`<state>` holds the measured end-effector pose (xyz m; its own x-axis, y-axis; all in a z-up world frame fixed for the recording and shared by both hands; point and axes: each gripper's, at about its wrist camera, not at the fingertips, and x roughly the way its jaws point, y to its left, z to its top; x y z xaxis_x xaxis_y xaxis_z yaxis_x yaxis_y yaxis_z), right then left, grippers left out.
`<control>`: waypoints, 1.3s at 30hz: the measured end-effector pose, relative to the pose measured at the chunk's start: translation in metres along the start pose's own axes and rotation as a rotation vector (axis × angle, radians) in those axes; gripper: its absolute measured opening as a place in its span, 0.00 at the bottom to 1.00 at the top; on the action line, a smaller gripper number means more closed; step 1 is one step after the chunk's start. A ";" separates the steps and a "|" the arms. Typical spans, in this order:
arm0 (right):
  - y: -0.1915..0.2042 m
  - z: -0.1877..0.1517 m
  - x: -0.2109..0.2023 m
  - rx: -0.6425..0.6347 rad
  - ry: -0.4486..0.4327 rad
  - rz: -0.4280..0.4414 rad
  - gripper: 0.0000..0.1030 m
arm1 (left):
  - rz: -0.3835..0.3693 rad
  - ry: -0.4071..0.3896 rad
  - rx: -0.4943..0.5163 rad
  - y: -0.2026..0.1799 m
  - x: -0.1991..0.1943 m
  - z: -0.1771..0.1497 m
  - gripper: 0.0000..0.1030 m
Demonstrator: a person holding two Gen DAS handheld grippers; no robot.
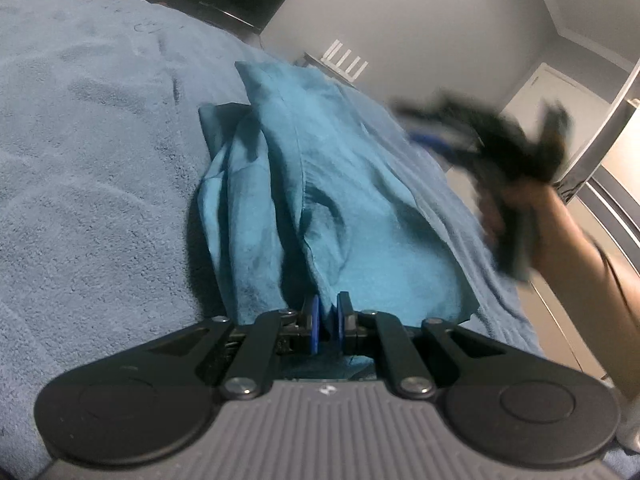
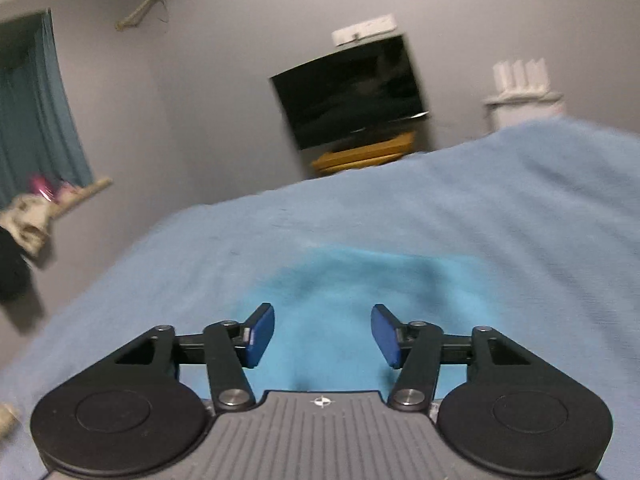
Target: Fold large clothes
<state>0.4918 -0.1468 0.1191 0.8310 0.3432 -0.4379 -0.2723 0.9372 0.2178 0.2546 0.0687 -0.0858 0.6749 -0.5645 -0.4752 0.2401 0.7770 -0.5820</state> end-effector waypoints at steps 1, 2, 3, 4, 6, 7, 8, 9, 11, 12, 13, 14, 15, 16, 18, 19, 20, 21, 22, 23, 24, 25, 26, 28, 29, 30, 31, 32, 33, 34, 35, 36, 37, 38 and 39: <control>-0.011 -0.011 -0.021 -0.025 0.007 -0.041 0.57 | 0.001 -0.001 0.000 0.000 -0.004 -0.001 0.03; -0.018 -0.020 -0.036 -0.045 0.017 -0.072 0.57 | 0.005 -0.003 0.002 -0.001 -0.005 -0.001 0.03; -0.023 -0.032 -0.049 -0.061 0.037 -0.096 0.57 | 0.010 -0.003 0.005 -0.002 -0.004 -0.001 0.03; -0.028 -0.044 -0.062 -0.073 0.056 -0.114 0.57 | 0.018 -0.003 0.009 -0.002 -0.002 0.000 0.03; -0.031 -0.064 -0.077 -0.086 0.090 -0.124 0.57 | 0.041 0.001 0.027 -0.005 -0.004 -0.001 0.03; -0.030 -0.073 -0.083 -0.096 0.102 -0.128 0.57 | 0.050 0.003 0.035 -0.006 -0.004 -0.002 0.03; -0.027 -0.082 -0.089 -0.117 0.106 -0.126 0.56 | 0.062 0.007 0.045 -0.008 -0.004 -0.002 0.03; -0.026 -0.086 -0.094 -0.153 0.109 -0.126 0.56 | 0.075 0.012 0.056 -0.010 -0.004 -0.003 0.03; -0.020 -0.099 -0.092 -0.256 0.111 -0.175 0.56 | 0.098 0.025 0.081 -0.014 -0.003 -0.003 0.03; -0.021 -0.106 -0.090 -0.273 0.128 -0.230 0.56 | 0.106 0.030 0.094 -0.016 -0.003 -0.004 0.03; -0.027 -0.107 -0.090 -0.237 0.138 -0.281 0.63 | 0.111 0.036 0.107 -0.018 -0.001 -0.005 0.03; -0.037 -0.106 -0.095 -0.178 0.141 -0.296 0.65 | 0.115 0.041 0.117 -0.019 0.002 -0.004 0.03; -0.043 -0.106 -0.101 -0.133 0.138 -0.301 0.64 | 0.126 0.045 0.131 -0.021 0.005 -0.004 0.03; -0.043 -0.106 -0.109 -0.124 0.135 -0.308 0.61 | 0.137 0.047 0.143 -0.022 0.006 -0.005 0.03; -0.037 -0.111 -0.123 -0.187 0.133 -0.345 0.61 | 0.145 0.049 0.151 -0.023 0.006 -0.005 0.03; -0.035 -0.114 -0.132 -0.196 0.129 -0.339 0.61 | 0.147 0.050 0.152 -0.023 0.006 -0.005 0.03; -0.033 -0.117 -0.143 -0.182 0.119 -0.314 0.60 | 0.149 0.051 0.154 -0.023 0.005 -0.005 0.03; -0.037 -0.117 -0.148 -0.171 0.111 -0.290 0.60 | 0.152 0.052 0.157 -0.024 0.005 -0.005 0.03; -0.036 -0.116 -0.153 -0.177 0.094 -0.271 0.60 | 0.155 0.053 0.160 -0.025 0.005 -0.005 0.03; -0.027 -0.116 -0.160 -0.197 0.076 -0.251 0.62 | 0.158 0.055 0.163 -0.025 0.006 -0.006 0.03; -0.023 -0.117 -0.155 -0.223 0.070 -0.229 0.63 | 0.159 0.056 0.165 -0.026 0.004 -0.006 0.03; -0.018 -0.118 -0.155 -0.246 0.075 -0.209 0.64 | 0.161 0.057 0.167 -0.026 0.005 -0.006 0.03; -0.015 -0.119 -0.150 -0.262 0.095 -0.193 0.64 | 0.162 0.058 0.170 -0.026 0.004 -0.006 0.03; -0.011 -0.126 -0.144 -0.289 0.163 -0.195 0.63 | 0.165 0.059 0.172 -0.026 0.005 -0.007 0.03; -0.012 -0.130 -0.136 -0.297 0.204 -0.217 0.64 | 0.166 0.063 0.174 -0.027 0.004 -0.007 0.03; -0.015 -0.131 -0.129 -0.289 0.228 -0.234 0.66 | 0.167 0.066 0.178 -0.028 0.005 -0.008 0.03; -0.021 -0.131 -0.125 -0.264 0.248 -0.258 0.73 | 0.167 0.069 0.183 -0.028 0.006 -0.008 0.03; -0.027 -0.131 -0.124 -0.228 0.256 -0.267 0.75 | 0.168 0.071 0.188 -0.029 0.006 -0.008 0.03; -0.033 -0.130 -0.122 -0.196 0.261 -0.263 0.75 | 0.170 0.074 0.192 -0.029 0.007 -0.008 0.03; -0.036 -0.129 -0.122 -0.172 0.264 -0.261 0.75 | 0.173 0.076 0.196 -0.029 0.008 -0.008 0.03; -0.037 -0.130 -0.122 -0.167 0.265 -0.265 0.75 | 0.176 0.078 0.198 -0.029 0.008 -0.008 0.03; -0.037 -0.130 -0.121 -0.169 0.264 -0.273 0.75 | 0.179 0.080 0.199 -0.029 0.008 -0.009 0.03; -0.037 -0.130 -0.122 -0.173 0.259 -0.276 0.75 | 0.182 0.080 0.201 -0.028 0.008 -0.009 0.03; -0.035 -0.131 -0.124 -0.178 0.252 -0.282 0.75 | 0.186 0.081 0.204 -0.029 0.009 -0.009 0.03; -0.035 -0.131 -0.126 -0.177 0.247 -0.287 0.75 | 0.191 0.083 0.207 -0.029 0.009 -0.010 0.03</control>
<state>0.3333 -0.2150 0.0523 0.7499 0.0504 -0.6596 -0.1434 0.9858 -0.0877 0.2471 0.0383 -0.0795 0.6639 -0.4173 -0.6205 0.2573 0.9066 -0.3344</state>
